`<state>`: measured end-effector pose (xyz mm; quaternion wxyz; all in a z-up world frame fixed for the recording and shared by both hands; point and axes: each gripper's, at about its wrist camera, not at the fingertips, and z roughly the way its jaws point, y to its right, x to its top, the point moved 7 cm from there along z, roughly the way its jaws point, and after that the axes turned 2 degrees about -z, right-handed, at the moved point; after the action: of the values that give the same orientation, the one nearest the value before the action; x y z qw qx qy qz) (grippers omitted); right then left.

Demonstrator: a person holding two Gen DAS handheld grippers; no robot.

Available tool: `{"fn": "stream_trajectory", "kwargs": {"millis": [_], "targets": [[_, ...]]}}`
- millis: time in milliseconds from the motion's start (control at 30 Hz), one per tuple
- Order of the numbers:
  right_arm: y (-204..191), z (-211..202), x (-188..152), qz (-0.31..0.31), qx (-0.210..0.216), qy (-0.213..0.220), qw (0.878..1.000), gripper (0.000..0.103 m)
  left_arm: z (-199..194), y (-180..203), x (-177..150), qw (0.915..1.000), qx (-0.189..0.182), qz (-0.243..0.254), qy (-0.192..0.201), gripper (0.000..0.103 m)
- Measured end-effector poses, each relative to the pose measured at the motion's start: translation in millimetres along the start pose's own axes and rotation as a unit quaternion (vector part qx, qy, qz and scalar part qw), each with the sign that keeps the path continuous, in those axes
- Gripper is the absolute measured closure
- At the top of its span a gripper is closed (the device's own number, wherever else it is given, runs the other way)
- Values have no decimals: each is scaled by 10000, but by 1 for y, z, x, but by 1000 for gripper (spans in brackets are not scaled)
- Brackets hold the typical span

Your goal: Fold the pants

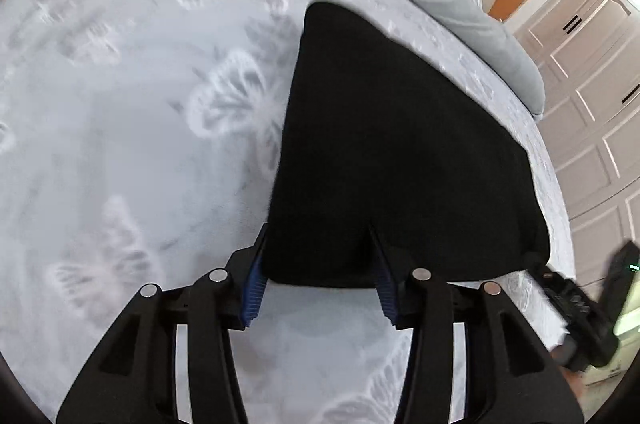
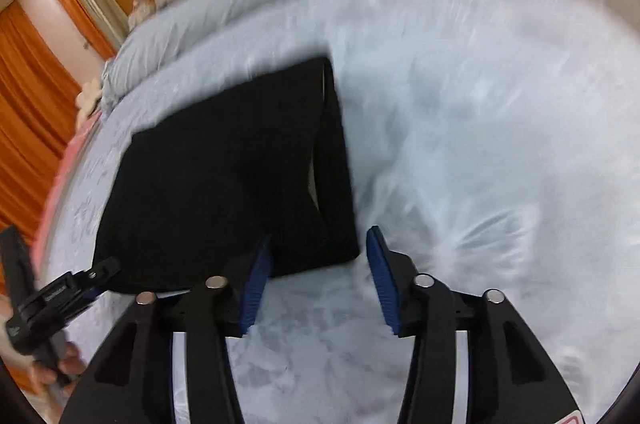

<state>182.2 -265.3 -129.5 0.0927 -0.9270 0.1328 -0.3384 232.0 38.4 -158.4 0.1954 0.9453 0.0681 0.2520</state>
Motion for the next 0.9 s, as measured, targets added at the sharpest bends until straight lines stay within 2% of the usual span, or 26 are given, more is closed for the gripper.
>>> {"fn": "stream_trajectory", "kwargs": {"millis": [33,67,100,133,167,233,267,333,400,433,467,567,600,633,700,767,900], "targets": [[-7,-13,3,-221,-132,206,9995,75,-10,2,1,9999,67,34,129,58],[-18,-28,7,-513,-235,487,9972,76,-17,3,2,9995,164,109,251,58],[-28,-34,10,-698,-185,650,9953,80,-19,4,3,9991,240,194,293,58],[-31,-31,11,-775,-167,620,9949,86,-17,5,4,9982,392,346,295,58],[-30,-15,9,-813,-240,422,9955,88,-10,4,3,9967,593,489,243,58],[-11,28,-2,-703,-489,-186,9962,89,-2,-3,-3,9947,818,588,197,56],[-3,33,-6,-561,-390,-165,9975,89,-3,-1,-7,9943,838,622,200,56],[-7,15,3,-464,-324,-119,9983,89,-15,7,-12,9913,935,850,361,58],[-17,-15,7,-453,-195,212,9986,89,-33,18,-14,9853,1072,1172,634,56],[-21,-28,6,-531,-141,309,9980,89,-44,25,-17,9811,1152,1341,790,53],[-28,-43,0,-643,-139,415,9970,88,-54,33,-20,9782,1167,1450,920,45],[-32,-72,-21,-771,-217,443,9958,79,-81,45,-33,9688,1273,1735,1229,28],[-32,-79,-22,-754,-231,467,9958,73,-86,48,-36,9659,1312,1823,1284,20],[-34,-86,-29,-760,-243,516,9955,61,-94,52,-43,9623,1341,1928,1373,17],[-37,-98,-43,-901,-421,592,9933,48,-109,57,-52,9554,1423,2075,1548,12],[-40,-102,-59,-1092,-613,577,9905,46,-116,61,-56,9526,1440,2128,1631,9],[-37,-112,-81,-1081,-593,553,9908,36,-128,52,-69,9521,1490,2077,1678,5]]}}
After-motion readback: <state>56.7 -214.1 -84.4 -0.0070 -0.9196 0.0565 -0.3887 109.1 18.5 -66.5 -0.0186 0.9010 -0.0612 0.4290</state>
